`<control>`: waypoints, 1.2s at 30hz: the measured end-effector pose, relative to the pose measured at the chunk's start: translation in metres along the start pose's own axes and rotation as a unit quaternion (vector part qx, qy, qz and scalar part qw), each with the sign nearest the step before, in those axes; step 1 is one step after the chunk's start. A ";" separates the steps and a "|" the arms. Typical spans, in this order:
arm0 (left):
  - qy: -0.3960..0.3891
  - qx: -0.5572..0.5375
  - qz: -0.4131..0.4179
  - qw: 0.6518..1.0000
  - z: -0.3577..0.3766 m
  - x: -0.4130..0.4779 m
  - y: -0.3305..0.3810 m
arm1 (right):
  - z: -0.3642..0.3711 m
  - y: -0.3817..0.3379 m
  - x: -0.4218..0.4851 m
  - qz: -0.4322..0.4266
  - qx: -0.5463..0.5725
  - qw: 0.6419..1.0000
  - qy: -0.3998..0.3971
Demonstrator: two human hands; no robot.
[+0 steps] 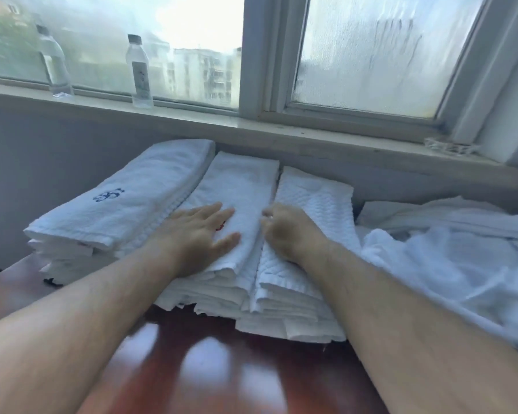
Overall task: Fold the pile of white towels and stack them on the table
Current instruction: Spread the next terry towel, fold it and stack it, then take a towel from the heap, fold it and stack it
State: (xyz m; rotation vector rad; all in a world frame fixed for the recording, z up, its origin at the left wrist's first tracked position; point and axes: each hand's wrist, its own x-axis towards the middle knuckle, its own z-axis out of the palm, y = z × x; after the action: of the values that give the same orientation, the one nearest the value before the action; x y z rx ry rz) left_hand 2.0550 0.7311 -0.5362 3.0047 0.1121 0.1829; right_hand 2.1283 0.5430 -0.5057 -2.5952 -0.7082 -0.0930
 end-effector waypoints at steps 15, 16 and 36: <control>0.041 -0.130 0.101 0.985 -0.009 -0.143 0.154 | -0.066 0.108 -0.213 -0.021 -0.017 0.942 0.333; 0.044 -0.141 0.110 0.983 -0.006 -0.148 0.165 | -0.068 0.117 -0.221 -0.004 -0.015 0.941 0.337; 0.043 -0.435 0.077 0.896 0.095 -0.069 0.327 | -0.071 0.252 -0.249 0.207 0.192 0.889 0.361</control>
State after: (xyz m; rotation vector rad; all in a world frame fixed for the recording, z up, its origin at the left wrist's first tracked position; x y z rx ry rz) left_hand 2.0204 0.3904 -0.5945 2.1030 -0.1642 0.2883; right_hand 2.0420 0.2018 -0.5877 -2.0353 0.0987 -0.6690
